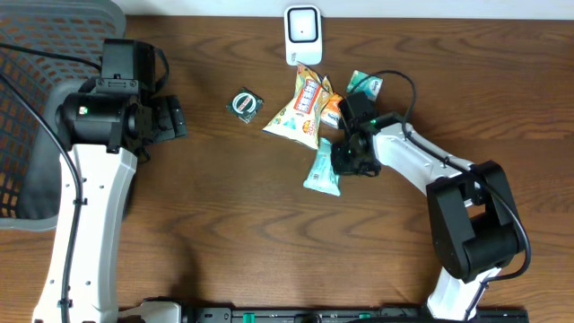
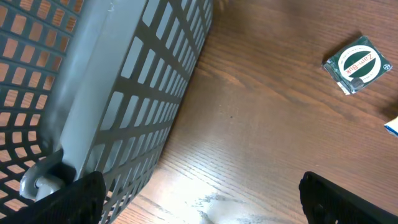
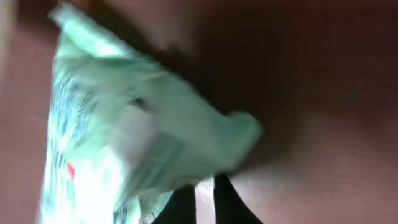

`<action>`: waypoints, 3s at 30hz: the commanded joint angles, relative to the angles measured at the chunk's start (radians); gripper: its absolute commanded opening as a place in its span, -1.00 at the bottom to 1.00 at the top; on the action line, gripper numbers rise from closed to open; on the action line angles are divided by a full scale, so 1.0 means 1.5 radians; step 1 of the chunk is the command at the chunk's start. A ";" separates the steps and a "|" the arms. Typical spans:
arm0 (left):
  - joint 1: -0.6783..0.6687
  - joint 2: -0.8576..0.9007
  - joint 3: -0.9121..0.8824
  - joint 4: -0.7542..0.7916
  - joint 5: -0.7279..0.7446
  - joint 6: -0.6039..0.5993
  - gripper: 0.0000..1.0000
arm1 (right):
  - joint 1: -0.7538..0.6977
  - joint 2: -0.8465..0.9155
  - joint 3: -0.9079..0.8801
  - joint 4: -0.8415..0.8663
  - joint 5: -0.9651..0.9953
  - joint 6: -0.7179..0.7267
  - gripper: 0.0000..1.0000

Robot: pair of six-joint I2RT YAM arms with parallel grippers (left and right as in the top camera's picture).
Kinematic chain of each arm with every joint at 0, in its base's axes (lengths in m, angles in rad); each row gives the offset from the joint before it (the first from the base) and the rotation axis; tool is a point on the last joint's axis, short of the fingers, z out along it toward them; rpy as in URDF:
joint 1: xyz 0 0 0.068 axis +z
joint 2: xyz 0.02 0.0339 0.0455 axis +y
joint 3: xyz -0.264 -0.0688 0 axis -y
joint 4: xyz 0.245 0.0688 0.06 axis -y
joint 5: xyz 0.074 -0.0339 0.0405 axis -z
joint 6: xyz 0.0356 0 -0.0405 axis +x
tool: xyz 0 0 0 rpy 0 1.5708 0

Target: Scan the item barcode

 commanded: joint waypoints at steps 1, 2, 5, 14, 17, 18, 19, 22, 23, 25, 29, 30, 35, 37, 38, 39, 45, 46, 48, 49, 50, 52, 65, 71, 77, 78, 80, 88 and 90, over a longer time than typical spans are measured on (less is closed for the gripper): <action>0.004 -0.005 0.006 -0.002 -0.011 -0.004 0.96 | -0.001 -0.004 -0.004 0.037 0.018 0.021 -0.87; 0.004 -0.005 0.006 -0.002 -0.011 -0.004 0.96 | -0.004 -0.004 0.006 0.038 0.018 0.022 -0.88; 0.004 -0.005 0.006 -0.002 -0.011 -0.004 0.96 | -0.012 -0.005 0.035 0.015 0.018 0.021 -0.72; 0.004 -0.005 0.006 -0.002 -0.011 -0.004 0.96 | -0.016 -0.005 0.064 -0.035 -0.150 -0.005 0.23; 0.004 -0.005 0.006 -0.002 -0.011 -0.004 0.96 | -0.016 -0.005 0.064 -0.035 -0.156 -0.009 0.41; 0.004 -0.005 0.006 -0.002 -0.011 -0.004 0.95 | -0.016 -0.004 0.064 -0.034 -0.154 -0.009 0.47; 0.004 -0.005 0.006 -0.002 -0.011 -0.004 0.95 | -0.017 -0.004 0.064 -0.032 -0.154 -0.009 0.48; 0.004 -0.005 0.006 -0.002 -0.011 -0.004 0.95 | -0.021 -0.004 0.064 -0.023 -0.157 -0.009 0.49; 0.004 -0.005 0.006 -0.002 -0.011 -0.004 0.95 | -0.022 -0.004 0.064 -0.021 -0.157 -0.009 0.52; 0.004 -0.005 0.006 -0.002 -0.011 -0.004 0.96 | -0.022 -0.003 0.063 -0.012 -0.157 -0.009 0.53; 0.004 -0.005 0.006 -0.002 -0.011 -0.004 0.96 | -0.013 0.001 0.039 0.042 -0.157 -0.009 0.56; 0.004 -0.005 0.006 -0.002 -0.011 -0.004 0.96 | -0.013 0.004 0.033 0.052 -0.157 -0.008 0.56; 0.004 -0.005 0.006 -0.002 -0.011 -0.004 0.96 | -0.013 0.045 0.018 0.070 -0.158 0.013 0.54; 0.004 -0.005 0.006 -0.002 -0.011 -0.004 0.96 | -0.008 0.065 0.018 0.070 -0.167 0.017 0.54; 0.004 -0.005 0.006 -0.002 -0.011 -0.004 0.96 | -0.004 0.076 0.018 0.070 -0.182 0.017 0.53; 0.004 -0.005 0.006 -0.002 -0.011 -0.004 0.96 | 0.000 0.086 0.018 0.070 -0.201 0.016 0.50; 0.004 -0.005 0.006 -0.002 -0.011 -0.004 0.96 | 0.014 0.106 0.018 0.074 -0.237 0.017 -0.74; 0.004 -0.005 0.006 -0.002 -0.011 -0.004 0.96 | 0.013 0.104 0.019 0.074 -0.237 0.018 -0.98; 0.004 -0.005 0.006 -0.002 -0.011 -0.004 0.95 | 0.009 0.100 0.019 0.073 -0.237 0.032 -0.98; 0.004 -0.005 0.006 -0.002 -0.011 -0.004 0.96 | 0.005 0.096 0.019 0.073 -0.240 0.034 -0.98; 0.004 -0.005 0.006 -0.002 -0.011 -0.004 0.96 | 0.001 0.091 0.019 0.073 -0.248 0.034 -0.98; 0.004 -0.005 0.006 -0.002 -0.011 -0.004 0.95 | -0.010 0.075 0.019 0.072 -0.269 0.034 -0.98; 0.004 -0.005 0.006 -0.002 -0.011 -0.004 0.96 | -0.127 -0.212 0.019 0.104 -0.328 0.006 -0.98; 0.004 -0.005 0.006 -0.002 -0.011 -0.004 0.95 | -0.123 -0.290 0.019 0.210 -0.334 0.009 -0.98; 0.004 -0.005 0.006 -0.002 -0.011 -0.004 0.95 | -0.086 -0.302 0.019 0.278 -0.331 0.069 -0.98; 0.004 -0.005 0.006 -0.002 -0.011 -0.004 0.96 | -0.080 -0.302 0.019 0.289 -0.332 0.102 -0.98; 0.004 -0.005 0.006 -0.002 -0.011 -0.004 0.96 | -0.076 -0.302 0.019 0.301 -0.334 0.140 -0.98; 0.004 -0.005 0.006 -0.002 -0.011 -0.004 0.96 | -0.070 -0.302 0.019 0.309 -0.448 0.279 -0.97; 0.004 -0.005 0.006 -0.002 -0.011 -0.004 0.96 | -0.070 -0.302 0.019 0.309 -0.474 0.315 -0.97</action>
